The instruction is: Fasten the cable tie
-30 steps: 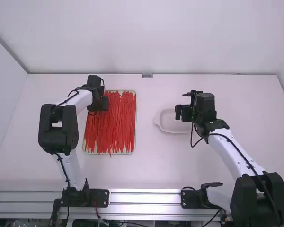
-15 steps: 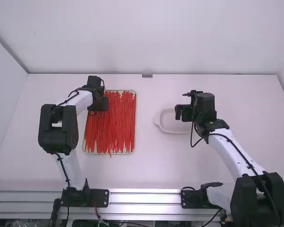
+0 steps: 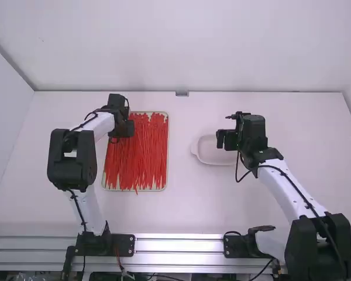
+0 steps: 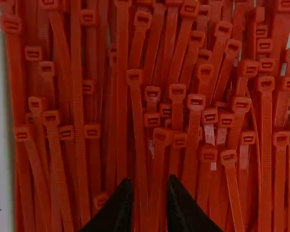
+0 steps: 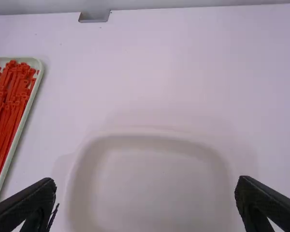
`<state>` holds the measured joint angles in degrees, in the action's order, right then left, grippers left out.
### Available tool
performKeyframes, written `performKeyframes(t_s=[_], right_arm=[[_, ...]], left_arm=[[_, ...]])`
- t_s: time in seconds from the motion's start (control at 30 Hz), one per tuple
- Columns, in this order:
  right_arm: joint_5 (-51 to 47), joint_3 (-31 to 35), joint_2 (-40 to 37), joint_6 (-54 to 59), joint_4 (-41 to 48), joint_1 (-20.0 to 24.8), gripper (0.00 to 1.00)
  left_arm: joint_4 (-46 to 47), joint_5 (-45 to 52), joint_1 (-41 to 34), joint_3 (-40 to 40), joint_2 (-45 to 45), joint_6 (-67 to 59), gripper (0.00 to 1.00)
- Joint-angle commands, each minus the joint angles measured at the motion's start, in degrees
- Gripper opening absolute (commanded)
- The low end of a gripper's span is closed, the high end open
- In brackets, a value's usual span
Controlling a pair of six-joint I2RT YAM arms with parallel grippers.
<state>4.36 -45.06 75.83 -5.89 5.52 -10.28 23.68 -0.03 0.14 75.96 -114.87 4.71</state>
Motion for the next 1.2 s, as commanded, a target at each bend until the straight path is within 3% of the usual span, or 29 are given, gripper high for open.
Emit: performKeyframes(t_s=[0.0, 0.27, 0.3, 0.37, 0.8, 1.17], right_arm=[[0.35, -1.81, -0.94, -0.31, -0.07, -0.28, 0.99], [0.33, -1.81, -0.94, -0.33, -0.11, -0.28, 0.99], [0.35, -1.81, -0.94, -0.31, -0.13, -0.31, 0.99], [0.37, -1.81, -0.94, -0.33, -0.15, -0.33, 0.99], [0.76, -1.81, -0.94, -0.33, -0.37, -0.33, 0.99], [0.81, -1.81, -0.94, -0.31, -0.31, -0.33, 0.99]], left_arm=[[-0.17, 0.61, -0.11, -1.75, -0.35, -0.17, 0.2], [-1.77, 0.59, -0.13, -3.19, -0.33, -0.07, 0.17], [-1.95, 0.61, -0.13, -3.17, -0.33, -0.04, 0.06], [-2.14, 0.61, -0.09, -3.19, -0.35, 0.0, 0.01], [-3.17, 0.52, -0.11, -2.27, -0.33, 1.49, 0.01], [0.76, 0.61, -0.13, 5.9, -0.31, 2.58, 0.01]])
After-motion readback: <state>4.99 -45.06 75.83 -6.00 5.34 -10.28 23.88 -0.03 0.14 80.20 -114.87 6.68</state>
